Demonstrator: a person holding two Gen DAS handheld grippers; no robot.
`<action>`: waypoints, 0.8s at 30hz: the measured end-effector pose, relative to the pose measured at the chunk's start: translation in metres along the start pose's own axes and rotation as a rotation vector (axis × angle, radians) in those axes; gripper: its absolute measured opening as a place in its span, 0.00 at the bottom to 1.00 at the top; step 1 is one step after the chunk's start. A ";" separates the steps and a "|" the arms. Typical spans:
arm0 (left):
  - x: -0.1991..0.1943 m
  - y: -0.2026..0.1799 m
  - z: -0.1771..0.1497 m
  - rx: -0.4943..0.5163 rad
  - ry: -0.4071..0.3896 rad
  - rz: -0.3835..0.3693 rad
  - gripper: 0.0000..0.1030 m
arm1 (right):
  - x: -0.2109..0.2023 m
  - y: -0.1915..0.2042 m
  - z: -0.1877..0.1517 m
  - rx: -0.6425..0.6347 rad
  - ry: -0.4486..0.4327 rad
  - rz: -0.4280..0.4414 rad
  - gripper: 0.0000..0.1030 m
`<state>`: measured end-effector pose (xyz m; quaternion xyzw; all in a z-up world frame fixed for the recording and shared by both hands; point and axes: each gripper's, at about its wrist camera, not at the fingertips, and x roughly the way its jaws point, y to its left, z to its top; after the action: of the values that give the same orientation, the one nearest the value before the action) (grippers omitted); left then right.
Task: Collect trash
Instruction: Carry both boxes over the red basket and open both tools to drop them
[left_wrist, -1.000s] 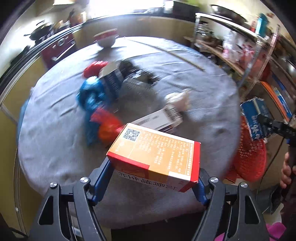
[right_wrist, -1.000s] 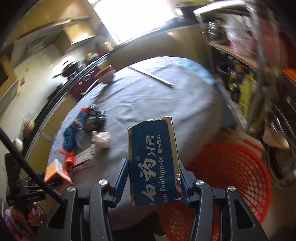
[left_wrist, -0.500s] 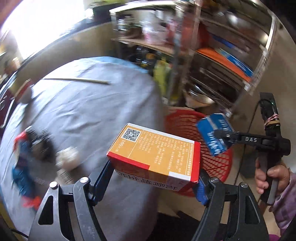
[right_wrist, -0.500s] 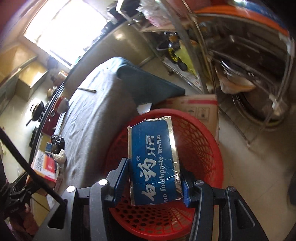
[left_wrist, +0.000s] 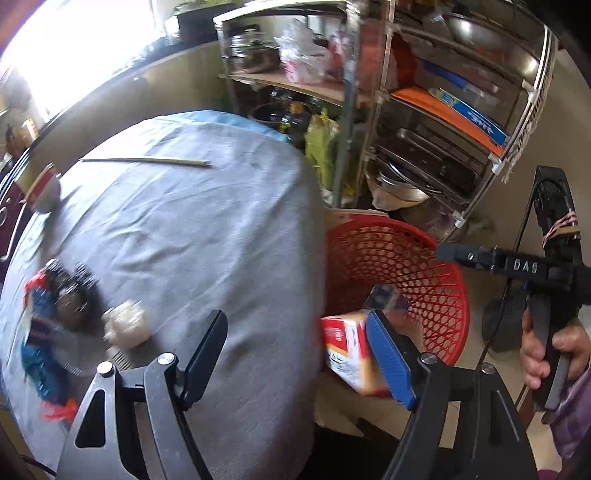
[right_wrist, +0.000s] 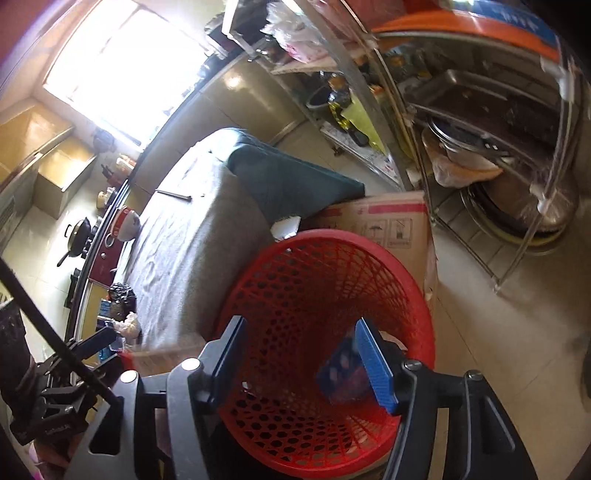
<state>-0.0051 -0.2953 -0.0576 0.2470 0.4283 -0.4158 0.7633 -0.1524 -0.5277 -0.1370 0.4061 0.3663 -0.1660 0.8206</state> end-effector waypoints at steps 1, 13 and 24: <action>-0.004 0.006 -0.004 -0.014 -0.008 0.012 0.76 | 0.000 0.004 0.001 -0.010 -0.004 0.005 0.63; -0.037 0.084 -0.045 -0.234 -0.076 0.059 0.76 | 0.005 0.076 -0.004 -0.155 -0.017 0.042 0.63; -0.068 0.166 -0.114 -0.451 -0.086 0.231 0.76 | 0.019 0.126 -0.004 -0.255 0.018 0.115 0.63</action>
<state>0.0650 -0.0944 -0.0535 0.0996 0.4464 -0.2299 0.8590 -0.0698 -0.4465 -0.0836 0.3205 0.3679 -0.0669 0.8703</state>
